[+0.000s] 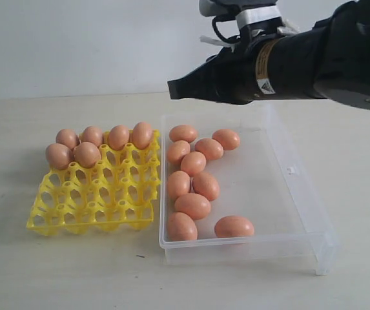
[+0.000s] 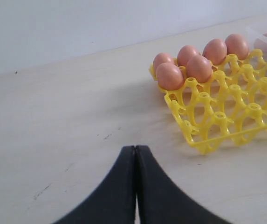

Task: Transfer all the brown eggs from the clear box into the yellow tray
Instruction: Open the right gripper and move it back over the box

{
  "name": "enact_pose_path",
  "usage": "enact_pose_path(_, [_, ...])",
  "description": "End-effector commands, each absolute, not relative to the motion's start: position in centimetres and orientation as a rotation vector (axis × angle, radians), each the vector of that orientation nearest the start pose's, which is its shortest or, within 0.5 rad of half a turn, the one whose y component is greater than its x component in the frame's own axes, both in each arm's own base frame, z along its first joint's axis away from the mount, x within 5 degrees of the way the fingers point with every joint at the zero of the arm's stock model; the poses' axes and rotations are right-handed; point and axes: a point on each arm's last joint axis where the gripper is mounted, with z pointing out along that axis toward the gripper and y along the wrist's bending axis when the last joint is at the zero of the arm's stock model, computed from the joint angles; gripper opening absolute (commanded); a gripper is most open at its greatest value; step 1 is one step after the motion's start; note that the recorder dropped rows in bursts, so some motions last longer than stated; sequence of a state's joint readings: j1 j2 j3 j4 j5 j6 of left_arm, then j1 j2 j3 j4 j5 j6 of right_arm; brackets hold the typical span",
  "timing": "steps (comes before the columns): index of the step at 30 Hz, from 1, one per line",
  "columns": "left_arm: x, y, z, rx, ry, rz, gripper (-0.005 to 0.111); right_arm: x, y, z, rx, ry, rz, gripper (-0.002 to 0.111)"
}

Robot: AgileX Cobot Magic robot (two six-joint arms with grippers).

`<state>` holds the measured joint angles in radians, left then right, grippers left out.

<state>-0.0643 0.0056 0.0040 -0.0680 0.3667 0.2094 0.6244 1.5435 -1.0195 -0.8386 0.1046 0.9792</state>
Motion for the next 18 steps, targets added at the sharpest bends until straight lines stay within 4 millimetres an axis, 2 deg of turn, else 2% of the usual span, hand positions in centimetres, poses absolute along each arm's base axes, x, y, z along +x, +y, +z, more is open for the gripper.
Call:
enact_pose_path(1, [5.3, -0.6, 18.1, 0.215, 1.831, 0.034, 0.0, 27.8, 19.0, 28.2, -0.54, 2.062, 0.323, 0.0])
enact_pose_path(6, [5.3, -0.6, 18.1, 0.215, 1.831, 0.034, 0.0, 26.7, 20.0, 27.8, -0.806, 2.039, 0.363, 0.0])
enact_pose_path(18, [5.3, -0.6, 18.1, 0.215, 1.831, 0.034, 0.0, 27.0, 19.6, 27.9, -0.748, 2.057, 0.367, 0.0])
